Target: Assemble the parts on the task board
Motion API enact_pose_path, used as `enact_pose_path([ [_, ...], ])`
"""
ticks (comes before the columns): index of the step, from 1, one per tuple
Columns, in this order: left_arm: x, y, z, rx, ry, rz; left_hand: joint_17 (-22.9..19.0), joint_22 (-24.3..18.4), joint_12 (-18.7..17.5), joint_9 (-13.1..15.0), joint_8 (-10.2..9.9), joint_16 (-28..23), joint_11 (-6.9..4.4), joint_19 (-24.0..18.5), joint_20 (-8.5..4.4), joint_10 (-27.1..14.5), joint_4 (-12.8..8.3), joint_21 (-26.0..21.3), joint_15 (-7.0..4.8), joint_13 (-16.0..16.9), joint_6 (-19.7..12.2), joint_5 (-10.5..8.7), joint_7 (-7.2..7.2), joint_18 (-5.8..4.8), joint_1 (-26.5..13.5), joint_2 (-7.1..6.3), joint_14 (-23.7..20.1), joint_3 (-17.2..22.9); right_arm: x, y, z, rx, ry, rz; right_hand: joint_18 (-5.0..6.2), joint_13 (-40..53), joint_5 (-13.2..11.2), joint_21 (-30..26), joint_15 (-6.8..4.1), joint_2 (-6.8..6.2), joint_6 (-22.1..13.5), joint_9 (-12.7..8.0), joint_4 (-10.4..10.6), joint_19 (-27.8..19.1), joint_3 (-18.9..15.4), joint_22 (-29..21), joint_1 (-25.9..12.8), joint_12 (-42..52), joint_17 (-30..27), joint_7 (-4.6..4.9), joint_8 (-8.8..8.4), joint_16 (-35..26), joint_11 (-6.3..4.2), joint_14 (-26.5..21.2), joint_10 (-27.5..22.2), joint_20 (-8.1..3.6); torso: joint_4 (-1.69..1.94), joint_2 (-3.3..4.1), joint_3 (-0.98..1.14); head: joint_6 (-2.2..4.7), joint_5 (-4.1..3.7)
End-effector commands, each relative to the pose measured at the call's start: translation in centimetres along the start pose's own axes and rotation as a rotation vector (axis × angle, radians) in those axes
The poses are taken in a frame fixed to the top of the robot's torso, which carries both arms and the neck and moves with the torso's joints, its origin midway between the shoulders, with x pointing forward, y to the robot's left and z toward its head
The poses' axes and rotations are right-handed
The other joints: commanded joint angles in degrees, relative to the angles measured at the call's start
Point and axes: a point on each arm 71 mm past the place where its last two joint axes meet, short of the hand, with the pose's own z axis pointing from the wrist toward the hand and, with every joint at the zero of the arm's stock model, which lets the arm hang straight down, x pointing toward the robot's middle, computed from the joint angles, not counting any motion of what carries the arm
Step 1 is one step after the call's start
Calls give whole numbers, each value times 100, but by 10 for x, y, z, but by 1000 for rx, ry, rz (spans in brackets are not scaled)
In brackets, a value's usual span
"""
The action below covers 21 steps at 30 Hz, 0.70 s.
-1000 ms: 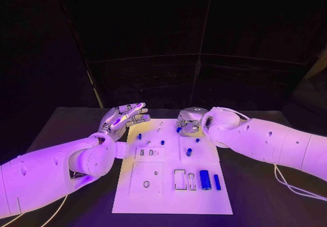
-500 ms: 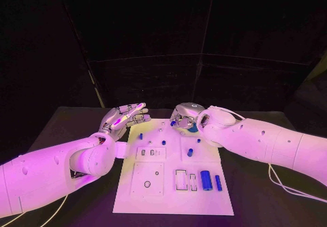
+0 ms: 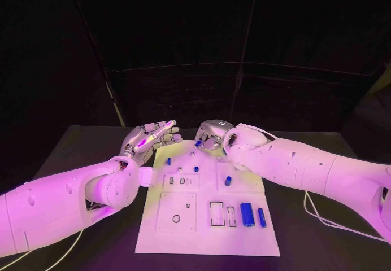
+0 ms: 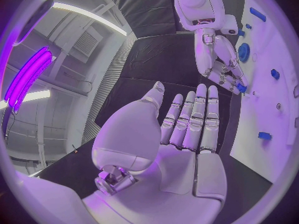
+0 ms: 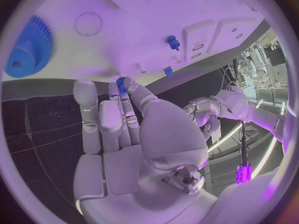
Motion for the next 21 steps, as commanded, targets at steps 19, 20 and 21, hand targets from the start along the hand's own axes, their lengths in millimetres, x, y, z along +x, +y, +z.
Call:
enact_pose_path([
  [19,7,-5,3,11,24,-7,-13,-11,-27,-8,-37,-19,14,40,-15,-33,-38,3,23,-5,-38,19,311,69,51,24,15,9,2,8,9,-3,11,-6,-73,-7,-51,57,58,-73,-21,7,14,-27,137,18,-105,-30,10,33,-21,45,32,47,-64,25,3,22,-6,-53,80],
  [20,7,-5,3,11,24,-8,-13,-11,-27,-8,-37,-19,14,40,-15,-34,-38,3,23,-5,-38,19,311,69,51,24,15,9,2,8,10,-2,13,-7,-73,-7,-57,60,60,-82,-26,7,18,-30,148,20,-114,-31,6,35,-22,45,35,46,-71,27,6,24,-7,-54,78],
  [21,7,-5,3,10,25,-8,-13,-11,-27,-8,-37,-19,14,40,-15,-34,-38,3,23,-5,-38,19,311,69,51,24,15,9,2,8,10,-1,15,-8,-73,-8,-59,61,61,-86,-29,7,19,-31,152,21,-118,-31,4,36,-23,45,36,45,-73,28,4,22,-7,-54,82],
])
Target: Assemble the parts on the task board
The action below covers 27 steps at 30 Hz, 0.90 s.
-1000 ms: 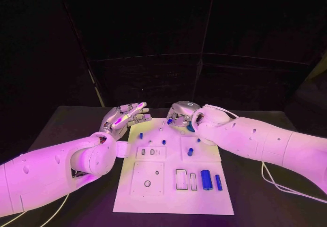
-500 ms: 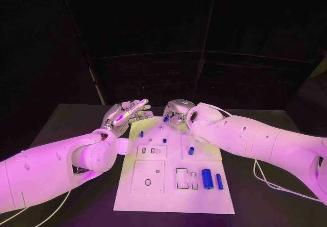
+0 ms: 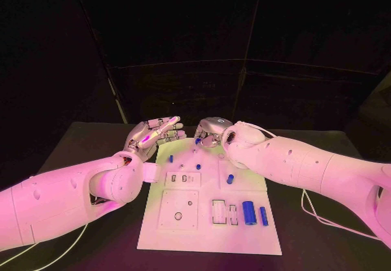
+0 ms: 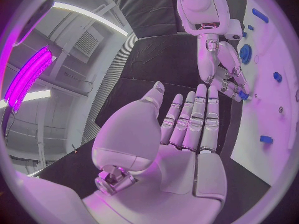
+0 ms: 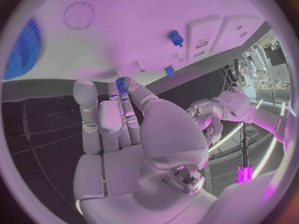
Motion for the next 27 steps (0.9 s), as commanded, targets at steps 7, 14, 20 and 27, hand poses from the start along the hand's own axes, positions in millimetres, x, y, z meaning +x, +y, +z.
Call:
enact_pose_path([
  [7,2,-2,1,6,12,-4,-10,-7,-30,-8,-39,-22,7,39,-14,-29,-42,1,24,-5,-41,19,312,69,52,25,13,9,2,-1,3,17,35,-11,-73,-24,-50,48,94,-158,-206,-17,39,-82,150,-10,-161,-53,-94,92,-32,-12,65,-12,-264,68,-4,1,1,-21,32],
  [14,1,-3,1,7,8,-1,-11,-8,-31,-8,-40,-24,8,38,-14,-30,-43,0,24,-5,-42,19,313,69,53,25,12,9,3,-2,3,41,43,-11,-40,-26,-117,-52,184,-344,-622,-15,150,-213,180,-194,-296,-35,-389,171,-27,-166,177,-95,-702,165,-12,4,4,-27,42],
  [20,1,-3,1,7,8,-1,-12,-9,-32,-8,-40,-26,8,38,-14,-31,-46,-1,25,-5,-44,19,313,69,53,25,11,9,2,-1,2,40,32,-9,-13,-18,-228,-118,208,-454,-806,-14,232,-281,115,-309,-276,-16,-553,171,-26,-254,204,-133,-961,195,-11,6,6,-32,34],
  [27,-1,-3,1,4,8,-1,-12,-10,-33,-8,-41,-27,9,37,-14,-32,-47,-2,26,-5,-45,19,314,68,52,24,10,8,-4,-3,-8,23,-17,2,-1,-2,-126,-182,212,-600,-1179,-12,377,-316,-132,-420,-230,84,-627,176,-27,-292,206,-137,-1152,205,-20,3,12,-23,17],
])
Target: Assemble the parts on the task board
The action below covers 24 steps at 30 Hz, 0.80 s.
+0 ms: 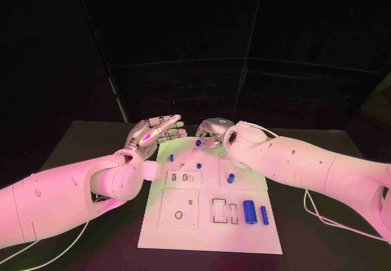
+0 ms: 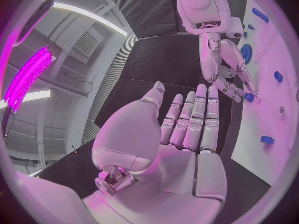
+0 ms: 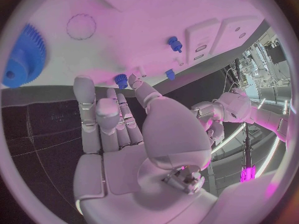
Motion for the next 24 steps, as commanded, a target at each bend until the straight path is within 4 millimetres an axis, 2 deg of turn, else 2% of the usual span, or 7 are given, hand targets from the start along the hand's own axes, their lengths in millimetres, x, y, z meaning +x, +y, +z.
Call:
enact_pose_path([
  [1,0,-2,0,3,10,-4,-7,-6,-33,-8,-19,-27,9,37,-14,-33,-31,-2,26,-6,-45,19,314,69,52,24,11,-8,-6,-4,-7,-1,-50,3,-2,20,115,-1,5,-81,-46,7,41,-8,-78,19,22,78,56,-1,-6,29,2,14,-11,-11,-13,-5,6,5,-16],
  [7,-4,-3,-1,5,5,-1,-9,-8,-34,-8,-20,-30,9,35,-13,-34,-35,-5,26,-5,-47,19,313,68,52,23,9,-9,-18,-28,-37,19,-122,87,-50,118,417,208,-34,-54,289,59,171,172,-140,321,43,460,526,14,105,321,-56,142,551,-38,-43,-18,3,26,-40],
  [14,-11,-6,-2,13,-7,5,-16,-29,11,8,30,-47,-31,49,-20,77,-90,-19,5,5,51,20,266,76,61,45,51,2,-27,-68,-74,124,-126,286,-157,816,813,653,-266,-445,375,66,649,502,-674,982,-458,1686,1556,-236,187,924,-366,328,1854,-262,-145,-50,26,74,-6],
  [16,-11,-6,-2,13,-7,6,-16,-30,15,9,35,-47,-33,52,-22,89,-93,-18,2,6,62,19,264,77,59,46,59,2,-27,-76,-80,149,-108,324,-253,2098,946,881,-345,-466,321,75,870,645,-951,1326,-372,3115,2141,-309,270,1247,-402,393,1697,-296,-167,-51,36,71,-1],
  [17,-11,-6,-2,13,-7,5,-16,-31,17,9,38,-46,-34,54,-22,94,-95,-18,1,6,67,19,263,78,59,47,62,2,-27,-80,-83,161,-99,332,-281,3812,911,1024,-312,-422,255,77,1121,712,-1189,1551,-387,4779,2495,-271,342,1429,-366,415,1578,-311,-172,-50,43,79,-7],
  [19,-11,-6,-1,13,-5,5,-16,-31,17,9,38,-46,-35,54,-23,95,-95,-18,1,6,67,19,263,78,59,47,63,2,-27,-85,-87,174,-83,320,-299,5430,888,1198,-213,-315,140,74,1390,778,-1438,1814,-266,6315,2871,-201,456,1614,-270,457,1482,-263,-178,-48,49,77,-21],
  [24,-11,-6,0,17,-2,3,-17,-34,18,8,41,-49,-38,59,-25,106,-111,-19,-2,4,76,26,260,78,72,58,73,16,-25,-90,-89,187,-29,183,-408,7497,775,1597,-149,-300,-156,35,1506,1031,-1674,2515,111,7876,3711,-139,489,1945,-237,584,2470,-169,-171,-40,57,35,-85],
])
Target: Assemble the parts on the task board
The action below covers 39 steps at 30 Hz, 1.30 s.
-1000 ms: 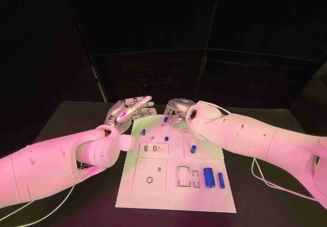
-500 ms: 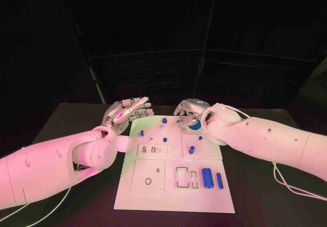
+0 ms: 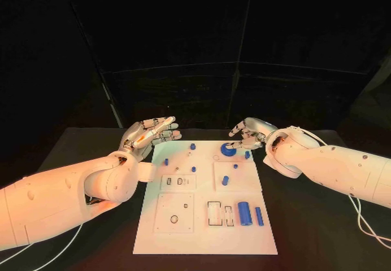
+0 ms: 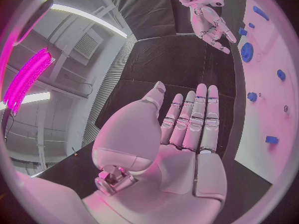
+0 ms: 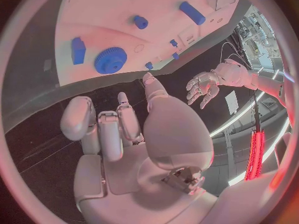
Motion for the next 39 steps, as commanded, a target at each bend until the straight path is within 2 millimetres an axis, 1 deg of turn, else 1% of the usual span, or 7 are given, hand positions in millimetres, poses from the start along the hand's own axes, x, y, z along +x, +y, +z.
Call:
enact_pose_path([
  [1,2,-1,1,13,18,-9,-11,-10,16,6,18,-25,-17,41,-5,46,-57,-20,-4,3,36,29,238,79,61,39,35,28,3,0,1,25,51,-91,-100,532,-66,122,30,3,-115,-19,31,79,-84,211,157,243,742,5,25,69,6,457,157,16,-6,8,11,-36,-71],
  [3,2,-1,1,14,18,-8,-12,-12,14,5,16,-28,-17,43,-6,46,-70,-21,-4,1,36,29,237,79,71,41,38,41,4,-2,2,38,67,-117,-109,556,-80,152,33,11,-170,-24,40,91,-102,259,227,259,786,10,16,85,4,463,156,23,-4,3,1,-37,-83],
  [8,3,0,2,13,21,-10,-13,-14,11,3,14,-31,-17,43,-7,45,-77,-22,-5,0,34,29,237,78,75,40,39,48,8,-8,9,95,105,-109,-115,546,-80,185,47,70,-259,-26,76,89,-127,303,334,250,853,24,7,109,17,472,115,36,1,2,-6,-37,-100],
  [18,5,1,3,8,22,-10,-14,-16,4,1,9,-34,-16,44,-7,37,-84,-24,-3,-3,26,29,239,78,75,41,39,57,14,-4,15,111,149,-101,-123,744,-64,225,57,152,-232,-10,61,98,-126,363,466,373,946,26,61,140,23,487,244,51,22,7,-10,-44,-84],
  [30,4,1,4,6,19,-8,-16,-18,-5,-2,2,-39,-12,43,-7,26,-87,-26,-2,-5,16,29,243,76,69,41,38,65,17,-1,20,107,157,-104,-128,782,-88,246,60,192,-223,-8,54,105,-113,394,520,398,977,29,82,151,25,493,267,55,6,6,3,-77,-79],
  [35,4,1,4,5,18,-8,-16,-18,-5,-2,2,-39,-12,43,-7,26,-87,-26,-2,-5,16,29,243,76,69,41,38,65,17,-1,21,106,152,-114,-129,793,-86,253,62,227,-210,-6,59,105,-104,404,538,404,989,30,97,155,27,495,272,58,8,4,-2,-83,-79],
  [39,4,1,4,5,18,-8,-16,-18,-5,-2,2,-39,-12,43,-7,26,-87,-26,-2,-5,16,29,243,76,69,41,38,65,17,-1,22,105,147,-117,-132,805,-53,269,65,323,-168,-1,88,107,-83,423,548,409,1000,33,135,159,29,496,275,63,5,5,1,-86,-78],
])
